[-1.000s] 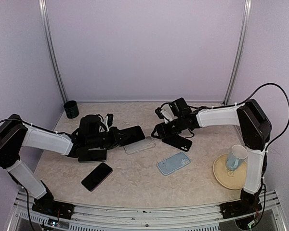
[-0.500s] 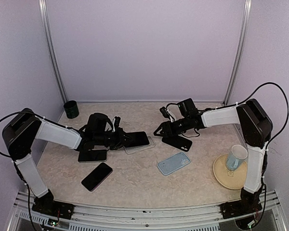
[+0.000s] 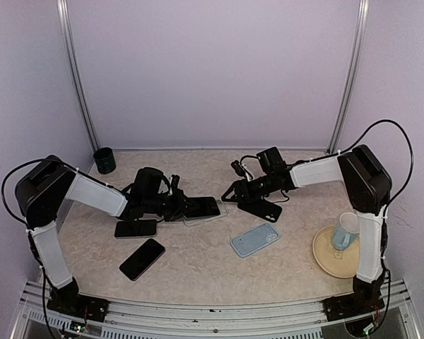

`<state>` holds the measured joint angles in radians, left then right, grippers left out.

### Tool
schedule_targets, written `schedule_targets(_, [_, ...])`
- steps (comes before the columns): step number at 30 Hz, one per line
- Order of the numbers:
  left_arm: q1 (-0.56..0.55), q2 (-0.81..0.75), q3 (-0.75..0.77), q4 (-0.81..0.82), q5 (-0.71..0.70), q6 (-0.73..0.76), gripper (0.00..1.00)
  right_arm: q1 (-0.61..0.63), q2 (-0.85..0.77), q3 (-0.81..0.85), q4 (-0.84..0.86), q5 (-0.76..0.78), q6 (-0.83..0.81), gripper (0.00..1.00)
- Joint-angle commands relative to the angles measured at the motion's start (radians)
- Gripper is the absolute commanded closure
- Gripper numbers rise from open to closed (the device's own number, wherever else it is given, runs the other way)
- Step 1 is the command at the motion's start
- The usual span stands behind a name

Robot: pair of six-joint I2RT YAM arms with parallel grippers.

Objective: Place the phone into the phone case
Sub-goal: Install the phone on the phone case.

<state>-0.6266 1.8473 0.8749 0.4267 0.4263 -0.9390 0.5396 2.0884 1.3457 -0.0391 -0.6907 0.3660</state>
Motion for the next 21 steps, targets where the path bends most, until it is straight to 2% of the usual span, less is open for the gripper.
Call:
schedule_targets(1, [0.01,0.018,0.039,0.077,0.037,-0.013,1.0,-0.002,0.024,0.032,0.021,-0.04,0.019,0.3])
schedule_targets(5, [0.013,0.036,0.041,0.096,0.047,-0.026,1.0,0.0,0.025,0.027,0.035,-0.047,0.031,0.18])
schedule_targets(6, [0.014,0.039,0.041,0.101,0.05,-0.031,1.0,0.001,0.026,0.026,0.036,-0.05,0.034,0.05])
schedule_targets(7, [0.014,0.041,0.042,0.104,0.053,-0.034,1.0,0.003,0.027,0.027,0.037,-0.052,0.037,0.01])
schedule_targets(21, [0.029,0.078,0.067,0.117,0.084,-0.068,1.0,0.022,0.071,0.049,0.036,-0.077,0.046,0.0])
